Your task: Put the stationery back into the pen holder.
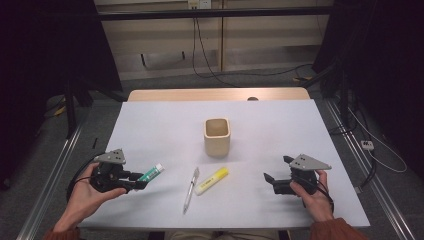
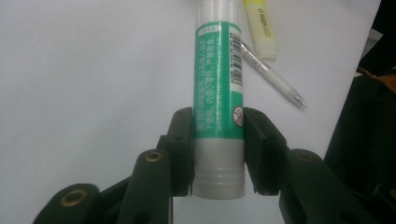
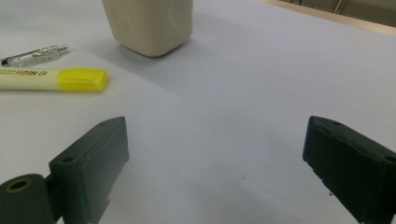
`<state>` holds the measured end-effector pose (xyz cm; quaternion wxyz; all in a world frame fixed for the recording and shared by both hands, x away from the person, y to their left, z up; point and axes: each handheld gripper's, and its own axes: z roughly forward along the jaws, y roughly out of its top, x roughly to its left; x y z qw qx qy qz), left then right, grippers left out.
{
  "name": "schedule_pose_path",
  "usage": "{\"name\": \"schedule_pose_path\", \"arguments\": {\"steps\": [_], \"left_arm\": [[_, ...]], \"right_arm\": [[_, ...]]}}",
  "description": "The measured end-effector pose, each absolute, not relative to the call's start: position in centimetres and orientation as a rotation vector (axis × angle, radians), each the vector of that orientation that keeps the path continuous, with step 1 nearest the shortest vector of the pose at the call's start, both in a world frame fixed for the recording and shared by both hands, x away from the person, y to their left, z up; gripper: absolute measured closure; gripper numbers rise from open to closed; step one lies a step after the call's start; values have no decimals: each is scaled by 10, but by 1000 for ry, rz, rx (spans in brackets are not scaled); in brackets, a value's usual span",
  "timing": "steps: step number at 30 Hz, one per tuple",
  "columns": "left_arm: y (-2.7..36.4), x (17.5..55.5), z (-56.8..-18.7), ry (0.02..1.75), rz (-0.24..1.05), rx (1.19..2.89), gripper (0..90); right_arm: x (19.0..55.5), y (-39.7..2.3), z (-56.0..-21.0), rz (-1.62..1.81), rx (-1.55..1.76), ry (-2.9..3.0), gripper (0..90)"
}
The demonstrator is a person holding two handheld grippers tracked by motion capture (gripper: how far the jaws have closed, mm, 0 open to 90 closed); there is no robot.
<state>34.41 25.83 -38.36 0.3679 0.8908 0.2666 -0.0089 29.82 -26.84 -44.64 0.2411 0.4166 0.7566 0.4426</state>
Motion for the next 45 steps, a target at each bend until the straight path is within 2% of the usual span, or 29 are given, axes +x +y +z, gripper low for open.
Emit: {"name": "schedule_pose_path", "arguments": {"steps": [11,25,45], "left_arm": [[250,315,-374,711,14,2246,657],[207,343,-378,670,-26,2277,657],[160,354,-372,553,-78,2309,657]], "right_arm": [[300,-265,-446,1203,1132,2078,71],[306,-245,-442,1217,1114,2068,88],[302,-221,-434,1228,971,2127,72]]}}
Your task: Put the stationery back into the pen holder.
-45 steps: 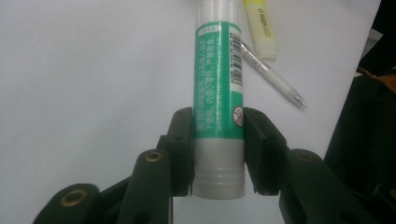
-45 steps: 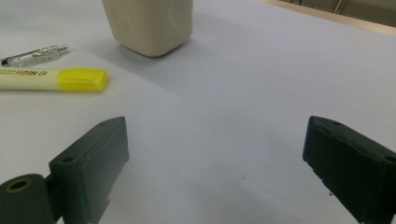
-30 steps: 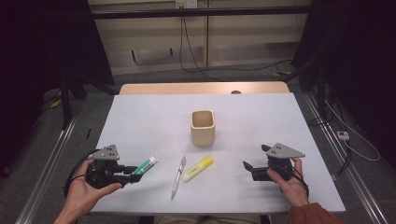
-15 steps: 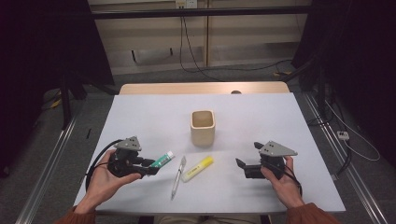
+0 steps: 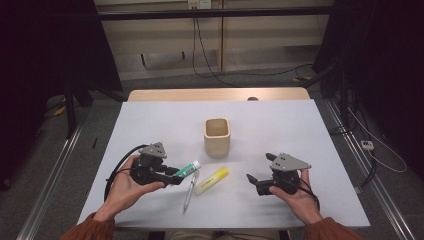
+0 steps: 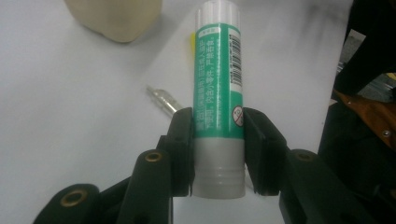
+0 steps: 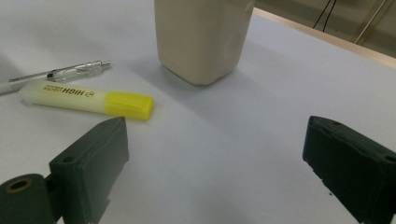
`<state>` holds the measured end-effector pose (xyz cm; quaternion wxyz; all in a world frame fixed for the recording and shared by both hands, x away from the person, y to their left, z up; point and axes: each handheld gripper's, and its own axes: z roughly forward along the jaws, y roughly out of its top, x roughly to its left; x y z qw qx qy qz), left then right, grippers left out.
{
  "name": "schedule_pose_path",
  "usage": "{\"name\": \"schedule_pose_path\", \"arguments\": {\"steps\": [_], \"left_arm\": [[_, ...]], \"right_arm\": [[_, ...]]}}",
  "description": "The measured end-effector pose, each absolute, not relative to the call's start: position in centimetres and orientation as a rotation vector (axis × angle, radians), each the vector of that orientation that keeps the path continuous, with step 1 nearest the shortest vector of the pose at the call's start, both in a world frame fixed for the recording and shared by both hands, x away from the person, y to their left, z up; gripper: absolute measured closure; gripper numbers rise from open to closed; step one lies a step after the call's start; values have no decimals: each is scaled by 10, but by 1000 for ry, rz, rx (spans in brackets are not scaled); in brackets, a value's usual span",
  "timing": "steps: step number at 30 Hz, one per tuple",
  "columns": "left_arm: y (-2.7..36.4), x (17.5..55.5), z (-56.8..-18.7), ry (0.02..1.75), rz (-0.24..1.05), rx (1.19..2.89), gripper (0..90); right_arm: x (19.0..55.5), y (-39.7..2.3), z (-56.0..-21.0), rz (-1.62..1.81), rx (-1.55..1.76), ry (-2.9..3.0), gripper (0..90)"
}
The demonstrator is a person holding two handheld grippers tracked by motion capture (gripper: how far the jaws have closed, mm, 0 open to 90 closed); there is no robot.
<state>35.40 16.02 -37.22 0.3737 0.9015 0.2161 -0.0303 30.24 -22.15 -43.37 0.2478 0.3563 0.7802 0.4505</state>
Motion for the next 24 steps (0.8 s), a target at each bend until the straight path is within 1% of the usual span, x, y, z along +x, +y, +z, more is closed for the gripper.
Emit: {"name": "schedule_pose_path", "arguments": {"steps": [8,10,15,20,23,24], "left_arm": [[142,358,-370,506,-79,2349,657],[140,358,-367,483,-82,2362,658],[131,361,-360,468,-87,2375,658],[122,364,-363,460,-92,2383,658],[118,363,-366,450,-80,2424,658],[117,363,-368,455,-105,2407,658]], "right_arm": [[304,-211,-426,1227,921,2143,66],[303,-206,-427,1236,909,2161,109],[306,-193,-419,1231,837,2210,92],[309,-181,-417,1221,786,2218,87],[308,-176,-419,1204,733,2238,112],[308,-175,-418,1204,725,2235,119]]}}
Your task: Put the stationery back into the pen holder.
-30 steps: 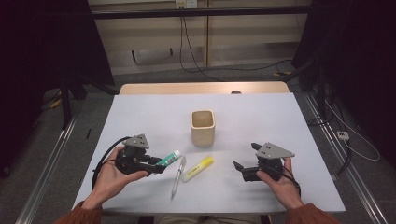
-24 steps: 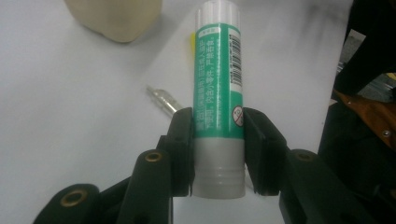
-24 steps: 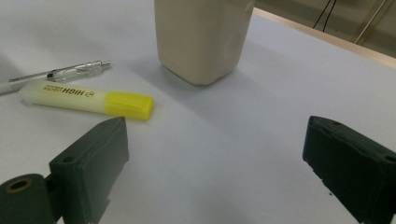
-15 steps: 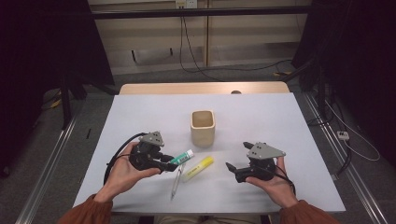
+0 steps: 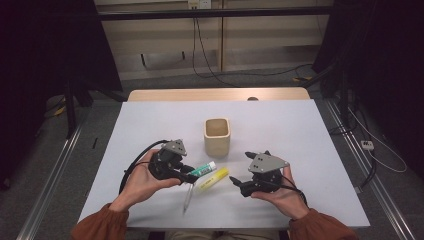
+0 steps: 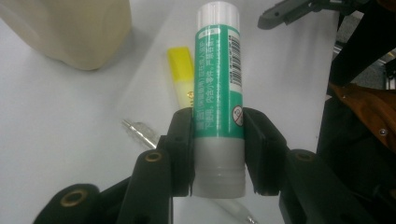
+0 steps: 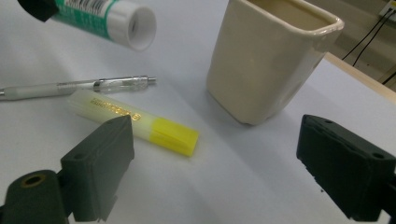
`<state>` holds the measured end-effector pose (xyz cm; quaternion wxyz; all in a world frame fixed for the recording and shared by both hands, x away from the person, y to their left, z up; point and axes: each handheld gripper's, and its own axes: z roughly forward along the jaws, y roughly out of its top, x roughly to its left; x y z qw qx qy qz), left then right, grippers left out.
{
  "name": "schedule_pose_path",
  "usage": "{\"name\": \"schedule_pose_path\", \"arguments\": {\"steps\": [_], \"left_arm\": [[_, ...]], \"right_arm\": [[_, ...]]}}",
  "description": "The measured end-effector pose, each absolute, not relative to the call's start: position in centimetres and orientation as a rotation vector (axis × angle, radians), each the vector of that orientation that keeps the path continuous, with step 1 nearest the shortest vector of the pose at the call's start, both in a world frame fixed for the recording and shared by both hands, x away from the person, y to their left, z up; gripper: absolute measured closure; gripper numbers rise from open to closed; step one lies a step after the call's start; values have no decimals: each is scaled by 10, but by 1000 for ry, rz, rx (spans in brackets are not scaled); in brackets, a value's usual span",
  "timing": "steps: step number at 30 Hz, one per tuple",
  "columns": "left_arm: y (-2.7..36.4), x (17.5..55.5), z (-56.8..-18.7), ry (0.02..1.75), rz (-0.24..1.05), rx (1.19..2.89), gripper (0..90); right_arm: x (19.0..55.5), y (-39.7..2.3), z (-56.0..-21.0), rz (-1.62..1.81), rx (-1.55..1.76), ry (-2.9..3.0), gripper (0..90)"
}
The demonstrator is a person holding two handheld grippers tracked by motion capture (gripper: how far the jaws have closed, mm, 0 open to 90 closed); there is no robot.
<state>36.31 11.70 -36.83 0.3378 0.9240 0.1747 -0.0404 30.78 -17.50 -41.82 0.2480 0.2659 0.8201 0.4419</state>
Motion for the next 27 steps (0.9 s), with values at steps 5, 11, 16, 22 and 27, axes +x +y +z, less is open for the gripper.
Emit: {"name": "schedule_pose_path", "arguments": {"steps": [5,11,16,22,27], "left_arm": [[109,367,-371,445,-111,2429,657],[96,367,-373,420,-148,2438,658],[85,370,-371,393,-156,2468,658],[70,372,-371,391,-157,2484,658],[60,379,-374,388,-171,2515,658]], "right_arm": [[308,-169,-413,1162,658,2242,123],[305,-161,-418,1108,570,2265,145],[301,-157,-420,1038,510,2234,151],[297,-150,-425,926,419,2247,190],[296,-149,-427,858,343,2217,232]]}}
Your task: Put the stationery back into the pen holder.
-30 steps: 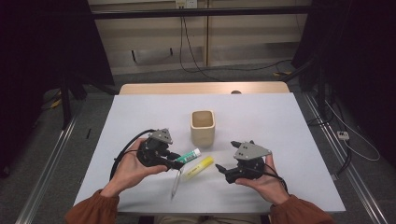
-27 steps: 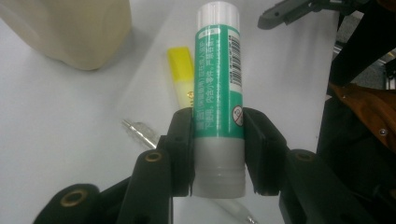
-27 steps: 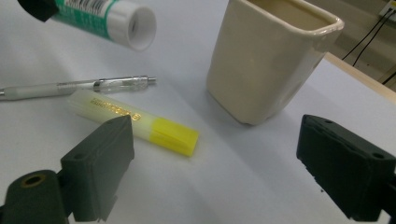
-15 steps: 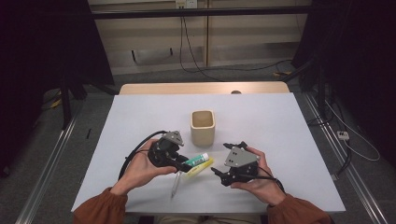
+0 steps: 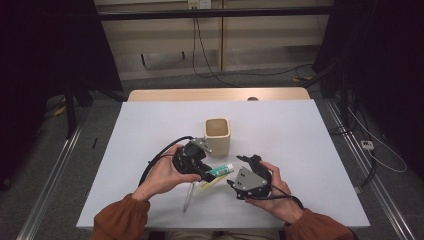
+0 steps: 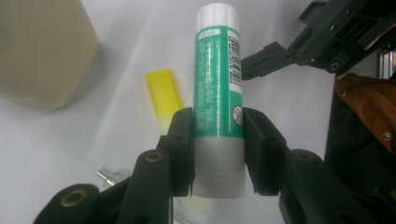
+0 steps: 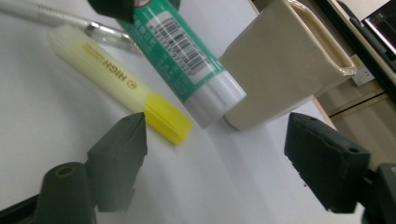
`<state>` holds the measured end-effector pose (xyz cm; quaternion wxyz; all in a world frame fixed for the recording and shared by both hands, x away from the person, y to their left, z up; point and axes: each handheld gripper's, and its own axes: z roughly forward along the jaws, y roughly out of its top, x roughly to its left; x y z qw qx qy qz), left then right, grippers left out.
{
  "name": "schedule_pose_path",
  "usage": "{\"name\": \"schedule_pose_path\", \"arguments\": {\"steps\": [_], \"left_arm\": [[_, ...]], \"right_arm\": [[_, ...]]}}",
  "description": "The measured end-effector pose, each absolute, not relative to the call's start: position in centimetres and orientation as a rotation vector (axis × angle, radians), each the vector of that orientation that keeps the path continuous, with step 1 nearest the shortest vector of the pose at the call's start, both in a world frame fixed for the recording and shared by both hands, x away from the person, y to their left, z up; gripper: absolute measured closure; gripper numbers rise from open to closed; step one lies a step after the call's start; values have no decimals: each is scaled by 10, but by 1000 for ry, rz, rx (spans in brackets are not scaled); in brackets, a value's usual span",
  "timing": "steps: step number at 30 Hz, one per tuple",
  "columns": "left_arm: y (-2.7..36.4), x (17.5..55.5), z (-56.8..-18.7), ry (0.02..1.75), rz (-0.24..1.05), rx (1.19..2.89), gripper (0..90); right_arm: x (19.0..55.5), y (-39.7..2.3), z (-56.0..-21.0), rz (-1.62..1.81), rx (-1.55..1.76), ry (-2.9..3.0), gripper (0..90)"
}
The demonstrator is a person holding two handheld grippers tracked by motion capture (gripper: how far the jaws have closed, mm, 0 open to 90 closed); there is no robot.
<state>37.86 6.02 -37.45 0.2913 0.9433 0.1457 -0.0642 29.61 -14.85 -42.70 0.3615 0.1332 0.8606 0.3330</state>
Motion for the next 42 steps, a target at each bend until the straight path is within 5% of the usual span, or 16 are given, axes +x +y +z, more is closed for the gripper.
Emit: {"name": "schedule_pose_path", "arguments": {"steps": [30,42], "left_arm": [[43,389,-386,406,-251,2538,658],[45,387,-386,413,-252,2499,655]], "right_arm": [[278,-124,-440,594,-72,2077,616],[278,-124,-441,578,-83,2123,674]]}}
